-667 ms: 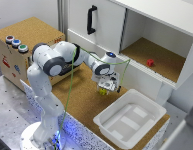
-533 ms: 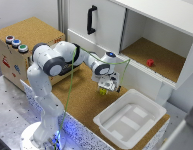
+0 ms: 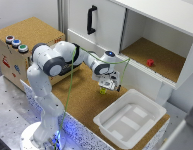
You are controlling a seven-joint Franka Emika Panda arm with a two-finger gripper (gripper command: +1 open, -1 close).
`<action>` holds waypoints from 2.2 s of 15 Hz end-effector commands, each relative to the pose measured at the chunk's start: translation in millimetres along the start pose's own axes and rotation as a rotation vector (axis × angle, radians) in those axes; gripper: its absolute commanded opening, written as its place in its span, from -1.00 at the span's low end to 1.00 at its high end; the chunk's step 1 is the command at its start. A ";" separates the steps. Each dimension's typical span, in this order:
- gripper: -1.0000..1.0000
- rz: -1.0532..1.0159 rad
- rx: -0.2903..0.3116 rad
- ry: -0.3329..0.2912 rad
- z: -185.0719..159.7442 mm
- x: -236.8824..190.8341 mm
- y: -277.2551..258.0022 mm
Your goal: Rotate the yellow block 90 degrees to the right
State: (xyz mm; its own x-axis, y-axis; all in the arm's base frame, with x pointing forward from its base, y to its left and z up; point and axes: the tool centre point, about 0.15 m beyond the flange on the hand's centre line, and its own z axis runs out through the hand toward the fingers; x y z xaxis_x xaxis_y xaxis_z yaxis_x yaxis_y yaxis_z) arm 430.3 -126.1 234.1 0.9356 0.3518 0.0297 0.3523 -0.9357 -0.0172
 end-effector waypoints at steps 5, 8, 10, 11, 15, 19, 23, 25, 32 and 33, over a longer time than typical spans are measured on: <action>-1.00 0.295 0.053 -0.021 -34.6 -10.9 -6.8; -1.00 0.527 -0.004 -0.042 -16.3 3.8 -14.9; -1.00 0.682 -0.100 -0.044 -10.6 11.5 -24.7; -1.00 0.788 -0.112 -0.040 -11.3 15.1 -24.5; -1.00 1.140 -0.178 -0.024 -15.3 19.4 -20.3; -1.00 1.449 -0.154 0.070 -18.6 1.4 -16.4; -1.00 1.678 -0.014 0.112 -6.2 -22.3 -9.5; -1.00 1.738 0.062 0.092 6.2 -25.4 -9.7; -1.00 1.788 0.103 0.067 14.1 -10.4 -8.8; 1.00 1.782 0.100 0.063 10.4 -10.4 -8.9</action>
State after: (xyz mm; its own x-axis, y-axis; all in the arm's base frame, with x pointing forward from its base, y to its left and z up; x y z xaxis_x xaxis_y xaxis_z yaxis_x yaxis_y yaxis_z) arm 419.8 -118.6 226.5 0.1654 -0.9860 -0.0193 -0.9837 -0.1636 -0.0742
